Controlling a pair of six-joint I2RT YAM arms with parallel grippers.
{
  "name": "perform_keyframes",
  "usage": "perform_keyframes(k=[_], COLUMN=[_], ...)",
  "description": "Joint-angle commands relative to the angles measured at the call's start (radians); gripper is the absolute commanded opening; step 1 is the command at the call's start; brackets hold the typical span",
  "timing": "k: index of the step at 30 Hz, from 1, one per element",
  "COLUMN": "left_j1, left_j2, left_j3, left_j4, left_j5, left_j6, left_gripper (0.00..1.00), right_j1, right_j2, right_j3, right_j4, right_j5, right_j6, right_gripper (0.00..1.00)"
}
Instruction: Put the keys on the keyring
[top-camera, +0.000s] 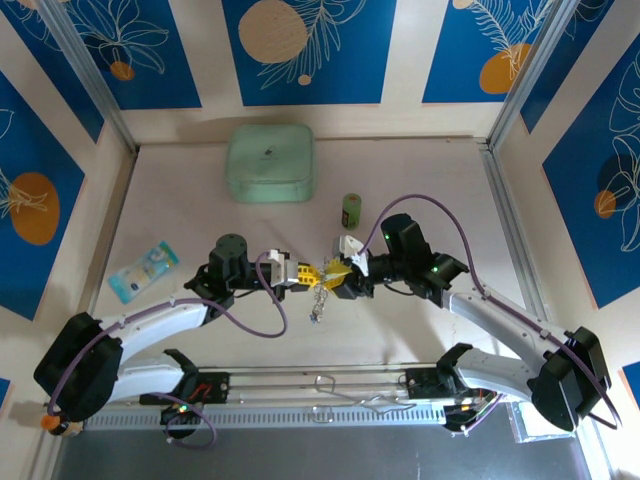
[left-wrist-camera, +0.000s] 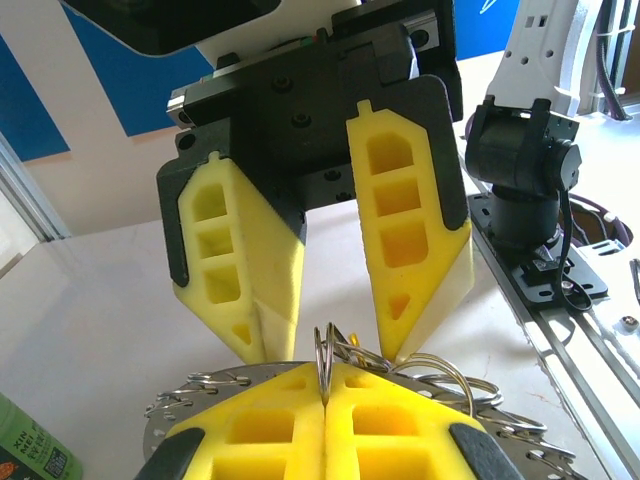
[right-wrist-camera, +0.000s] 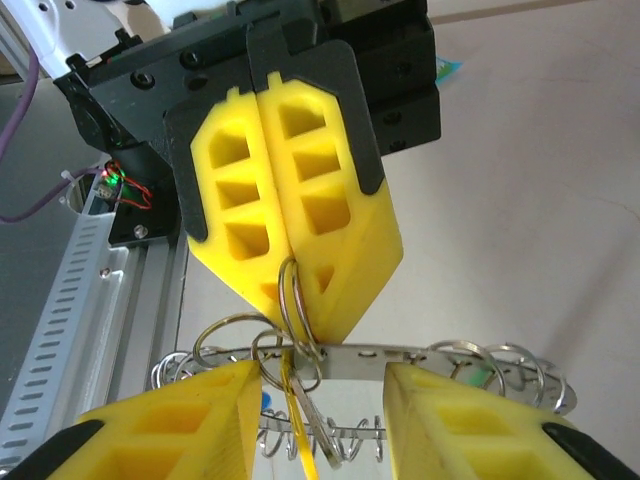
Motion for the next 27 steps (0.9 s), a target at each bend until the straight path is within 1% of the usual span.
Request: perform_keyframes(k=[1, 9, 12, 16, 19, 22, 27], left_j1=[-0.006, -0.006, -0.006, -0.007, -0.007, -0.007, -0.006], left_j2=[-0.014, -0.008, -0.009, -0.009, -0.009, -0.010, -0.010], left_j3=[0.006, 0.004, 0.002, -0.002, -0.002, -0.011, -0.031], left_j4=[0.054, 0.073, 0.081, 0.090, 0.098, 0.128, 0.195], left_j5=[0.037, 0.038, 0.038, 0.039, 0.051, 0.062, 0.074], left_j6=[-0.002, -0.018, -0.021, -0.024, -0.024, -0.030, -0.050], left_gripper=[0.00, 0.00, 0.00, 0.00, 0.00, 0.00, 0.00], right_j1=[-0.013, -0.004, -0.004, -0.013, -0.022, -0.020, 0.029], right_j2=[-0.031, -0.010, -0.003, -0.010, -0.020, -0.005, 0.073], right_j3=[0.010, 0.021, 0.027, 0.063, 0.069, 0.048, 0.057], right_j4=[-0.068, -0.071, -0.068, -0.137, -0.162, -0.151, -0.177], right_j5=[0.007, -0.034, -0.042, -0.022, 0.023, 0.054, 0.057], right_j6=[-0.028, -0.016, -0.012, -0.040, -0.070, -0.077, -0.083], right_gripper=[0.36, 0.23, 0.15, 0.00, 0.00, 0.00, 0.00])
